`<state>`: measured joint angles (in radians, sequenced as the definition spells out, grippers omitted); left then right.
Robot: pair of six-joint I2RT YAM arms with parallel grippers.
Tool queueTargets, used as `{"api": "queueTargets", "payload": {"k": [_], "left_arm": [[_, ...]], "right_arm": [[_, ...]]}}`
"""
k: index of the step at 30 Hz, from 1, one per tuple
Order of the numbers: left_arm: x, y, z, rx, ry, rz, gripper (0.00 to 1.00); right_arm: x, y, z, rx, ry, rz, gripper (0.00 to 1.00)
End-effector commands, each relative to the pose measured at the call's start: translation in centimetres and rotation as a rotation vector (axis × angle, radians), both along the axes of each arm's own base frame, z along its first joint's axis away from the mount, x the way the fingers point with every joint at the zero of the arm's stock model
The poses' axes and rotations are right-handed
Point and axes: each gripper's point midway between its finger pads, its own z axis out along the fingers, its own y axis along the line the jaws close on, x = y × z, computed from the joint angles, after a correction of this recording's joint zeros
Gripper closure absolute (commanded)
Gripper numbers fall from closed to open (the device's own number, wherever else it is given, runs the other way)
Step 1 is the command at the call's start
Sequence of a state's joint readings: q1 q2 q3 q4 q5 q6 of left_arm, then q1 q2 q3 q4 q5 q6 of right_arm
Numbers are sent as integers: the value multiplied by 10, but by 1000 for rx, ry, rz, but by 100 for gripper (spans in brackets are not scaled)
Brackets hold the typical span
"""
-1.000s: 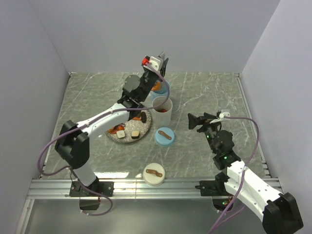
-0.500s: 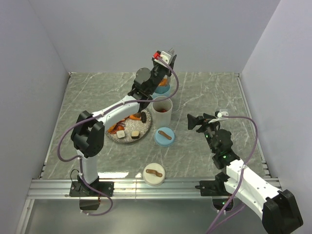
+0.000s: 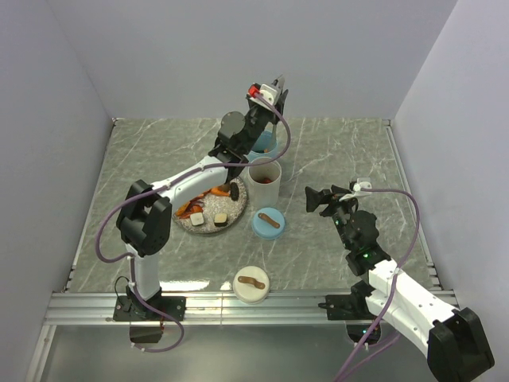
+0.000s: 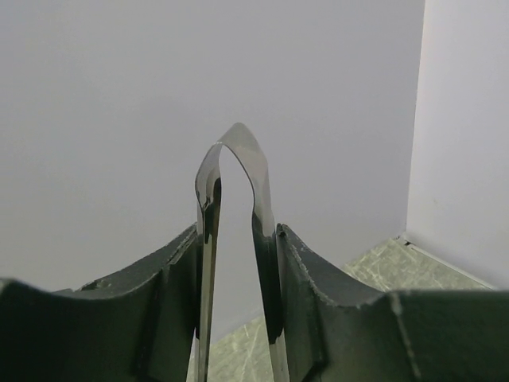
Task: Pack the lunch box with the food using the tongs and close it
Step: Place the food into the lunch box, then pick up the food using the clamp
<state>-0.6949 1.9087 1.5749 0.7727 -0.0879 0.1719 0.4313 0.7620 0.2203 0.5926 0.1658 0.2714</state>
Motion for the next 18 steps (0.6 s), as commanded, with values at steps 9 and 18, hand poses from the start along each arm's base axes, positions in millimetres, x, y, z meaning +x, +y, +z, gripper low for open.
{"api": "queueTargets", "payload": {"k": [9,18], "left_arm": [[-46,57,68,-102,-138,89,63],[-101,124,97,-179,-158,172,64]], "right_arm": [[5,1,26,23,-76,-1,2],[5,1,27,24,-76,-1,2]]}}
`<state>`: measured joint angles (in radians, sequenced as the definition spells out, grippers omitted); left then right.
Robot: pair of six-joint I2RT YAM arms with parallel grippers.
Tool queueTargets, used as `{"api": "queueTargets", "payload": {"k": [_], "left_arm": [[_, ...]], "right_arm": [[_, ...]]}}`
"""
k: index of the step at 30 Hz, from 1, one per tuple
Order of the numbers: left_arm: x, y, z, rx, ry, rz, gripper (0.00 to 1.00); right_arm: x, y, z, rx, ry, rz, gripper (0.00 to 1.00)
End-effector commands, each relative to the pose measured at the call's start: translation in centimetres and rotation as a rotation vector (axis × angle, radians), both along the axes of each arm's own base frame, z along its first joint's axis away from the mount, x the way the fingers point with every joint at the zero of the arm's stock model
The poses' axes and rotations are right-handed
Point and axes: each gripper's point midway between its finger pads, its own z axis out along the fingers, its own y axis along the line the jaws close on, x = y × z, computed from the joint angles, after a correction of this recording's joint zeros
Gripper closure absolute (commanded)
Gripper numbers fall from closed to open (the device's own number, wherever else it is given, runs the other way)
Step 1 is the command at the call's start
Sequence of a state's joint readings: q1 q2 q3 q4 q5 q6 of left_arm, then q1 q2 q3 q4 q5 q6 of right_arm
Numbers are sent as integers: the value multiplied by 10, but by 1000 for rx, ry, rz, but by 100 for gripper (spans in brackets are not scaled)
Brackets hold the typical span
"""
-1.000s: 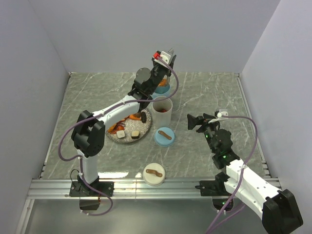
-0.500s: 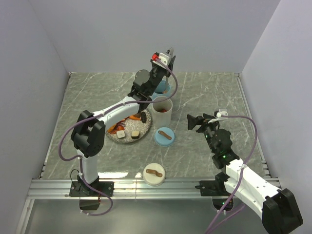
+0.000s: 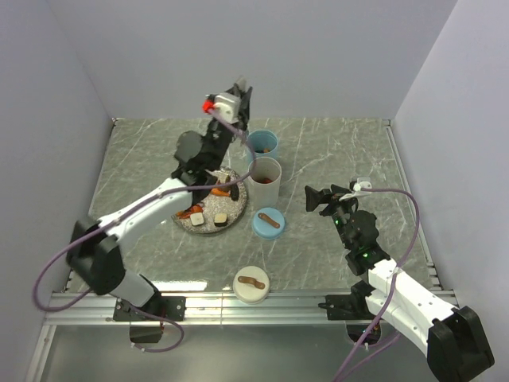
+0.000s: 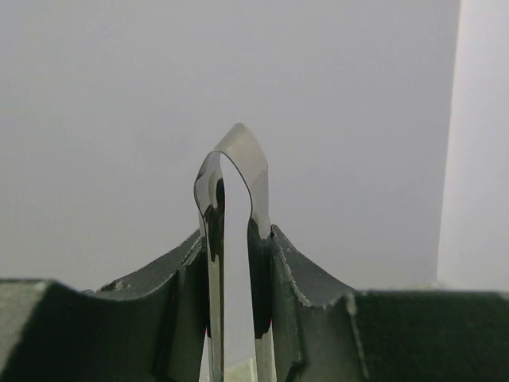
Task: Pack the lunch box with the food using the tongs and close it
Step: Pick up the food using the clamp
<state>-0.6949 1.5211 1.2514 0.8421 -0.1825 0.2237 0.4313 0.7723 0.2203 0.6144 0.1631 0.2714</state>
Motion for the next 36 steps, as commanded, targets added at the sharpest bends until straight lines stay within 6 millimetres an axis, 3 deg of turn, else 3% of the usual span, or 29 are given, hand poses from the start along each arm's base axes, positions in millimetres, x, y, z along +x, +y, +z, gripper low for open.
{"api": "queueTargets", "payload": {"k": [1,2,3,4,5,7,8,11,17,24,28,36], "left_arm": [[-27,43,32,-100,-38,77,64],[-36,55,38,-124,-32,94,64],[-33,59,16,-111,31,114,64],[-38,76,14,-148,54,160,64],[-37,80,-9,-155,109,176,64],[-39,94,-29,-175,181,227,64],[-38,96,-48,-178,231,239,64],[-39,102,-82,-185,322,277,64],[-51,105,-126,-224,418,281,64],[-66,95,-157,-201,461,286,63],[-64,96,-174,-184,482,331,61],[-63,97,-185,-168,486,368,57]], "right_arm": [[4,-1,24,23,-65,-5,2],[3,0,24,21,-65,-2,2],[4,-1,25,22,-68,-5,2],[3,-1,25,22,-67,-5,2],[3,0,24,21,-64,-2,2],[3,0,25,22,-67,0,2],[3,0,25,24,-68,0,2],[2,0,26,26,-70,3,2],[1,0,26,28,-71,3,2],[1,0,25,26,-69,3,2],[0,0,26,28,-73,4,2],[0,0,25,28,-70,5,2]]}}
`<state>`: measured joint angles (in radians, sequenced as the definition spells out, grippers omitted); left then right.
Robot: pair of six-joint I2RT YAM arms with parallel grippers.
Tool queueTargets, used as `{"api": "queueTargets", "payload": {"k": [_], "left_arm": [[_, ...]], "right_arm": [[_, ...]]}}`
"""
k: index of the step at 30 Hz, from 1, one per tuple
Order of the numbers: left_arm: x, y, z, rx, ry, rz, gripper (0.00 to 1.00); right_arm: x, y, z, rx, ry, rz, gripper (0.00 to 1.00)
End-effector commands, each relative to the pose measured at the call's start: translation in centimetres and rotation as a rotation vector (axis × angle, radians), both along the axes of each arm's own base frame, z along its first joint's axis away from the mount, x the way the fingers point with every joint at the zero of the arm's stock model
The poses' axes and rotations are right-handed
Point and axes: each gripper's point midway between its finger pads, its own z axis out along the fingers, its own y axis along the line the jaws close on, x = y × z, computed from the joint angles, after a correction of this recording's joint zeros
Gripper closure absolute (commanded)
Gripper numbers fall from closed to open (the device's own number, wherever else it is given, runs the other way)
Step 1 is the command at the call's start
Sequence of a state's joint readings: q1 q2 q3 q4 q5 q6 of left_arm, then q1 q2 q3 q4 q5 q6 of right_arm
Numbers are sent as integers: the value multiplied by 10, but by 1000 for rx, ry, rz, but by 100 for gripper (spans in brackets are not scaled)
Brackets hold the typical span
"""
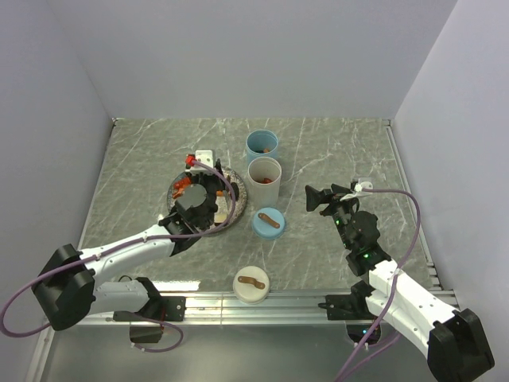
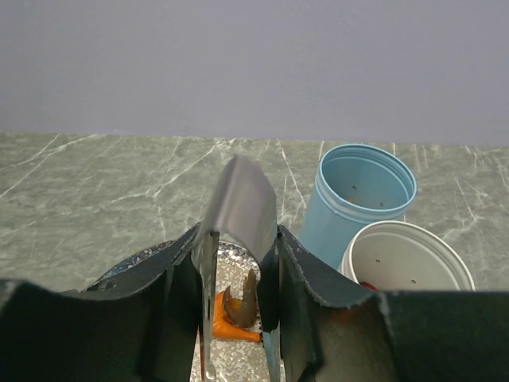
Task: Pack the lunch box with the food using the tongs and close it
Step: Pick up the food using the clamp
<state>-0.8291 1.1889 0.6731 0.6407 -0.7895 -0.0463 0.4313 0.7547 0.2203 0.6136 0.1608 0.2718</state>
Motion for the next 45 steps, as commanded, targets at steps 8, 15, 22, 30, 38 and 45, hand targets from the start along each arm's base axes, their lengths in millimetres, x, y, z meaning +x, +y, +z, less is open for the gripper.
{"api": "queueTargets", "payload": {"k": [8,15,22,30,38,45], "left_arm": [[-1,5,-1,-39,-25,34,56],[-1,0,-13,-30,26,20,56],[0,1,-29,0,91,45,56],[0,-3,-43,7,134,29,56],[-6,-3,-45,0,151,24,75],[-5,-2,-18,10,113,30,80]], "right_arm": [[1,-1,21,22,-58,1,2],[1,-1,22,23,-60,1,2],[1,-1,22,23,-59,1,2],[1,-1,21,22,-57,-2,2],[1,-1,20,22,-54,-4,2],[2,-1,20,20,-53,-5,2]]}}
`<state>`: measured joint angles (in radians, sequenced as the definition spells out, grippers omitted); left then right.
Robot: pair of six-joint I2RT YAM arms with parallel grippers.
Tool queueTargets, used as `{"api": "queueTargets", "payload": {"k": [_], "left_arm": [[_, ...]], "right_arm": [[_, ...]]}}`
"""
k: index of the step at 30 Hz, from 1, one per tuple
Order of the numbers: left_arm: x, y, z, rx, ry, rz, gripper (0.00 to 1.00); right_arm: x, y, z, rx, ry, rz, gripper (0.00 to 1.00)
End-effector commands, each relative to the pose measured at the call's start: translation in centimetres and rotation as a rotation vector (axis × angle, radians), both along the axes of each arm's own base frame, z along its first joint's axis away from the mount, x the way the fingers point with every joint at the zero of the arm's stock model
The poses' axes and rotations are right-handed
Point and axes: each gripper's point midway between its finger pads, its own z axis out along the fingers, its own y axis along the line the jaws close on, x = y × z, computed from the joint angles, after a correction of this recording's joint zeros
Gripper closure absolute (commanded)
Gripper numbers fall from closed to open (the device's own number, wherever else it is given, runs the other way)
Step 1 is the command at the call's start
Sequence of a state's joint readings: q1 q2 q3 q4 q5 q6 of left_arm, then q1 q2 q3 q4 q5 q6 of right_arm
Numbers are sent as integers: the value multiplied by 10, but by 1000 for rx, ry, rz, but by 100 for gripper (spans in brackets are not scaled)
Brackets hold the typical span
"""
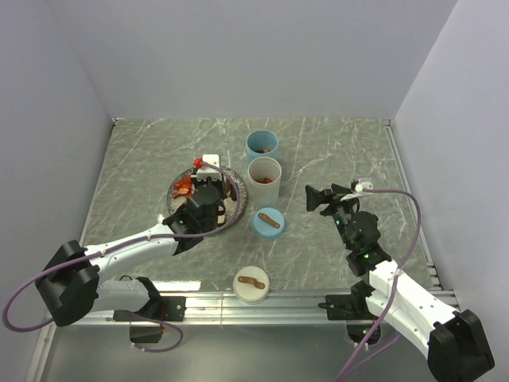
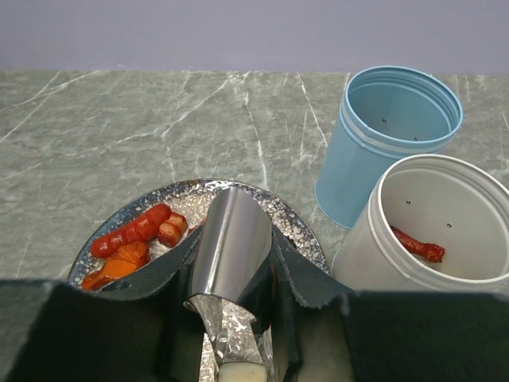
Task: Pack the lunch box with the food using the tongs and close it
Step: Pick up the food using the clamp, then place the food into the lunch box
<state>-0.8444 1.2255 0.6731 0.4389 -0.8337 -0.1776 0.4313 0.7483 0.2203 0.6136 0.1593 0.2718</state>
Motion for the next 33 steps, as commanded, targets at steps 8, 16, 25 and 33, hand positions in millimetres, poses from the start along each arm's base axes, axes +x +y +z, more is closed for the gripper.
{"api": "queueTargets", "payload": {"k": [8,16,25,33], "left_arm": [[-5,5,64,-38,-103,0,81],[0,-7,111,-51,-179,-52,81],[13,-58,193,-66,-306,-210,80],[33,-107,213,-71,-345,-318,78]], "right_arm": [[3,-2,18,19,-48,-8,2],[3,-2,18,19,-48,-8,2],[3,-2,19,19,-50,-11,2],[2,-2,18,19,-50,-7,2]]}}
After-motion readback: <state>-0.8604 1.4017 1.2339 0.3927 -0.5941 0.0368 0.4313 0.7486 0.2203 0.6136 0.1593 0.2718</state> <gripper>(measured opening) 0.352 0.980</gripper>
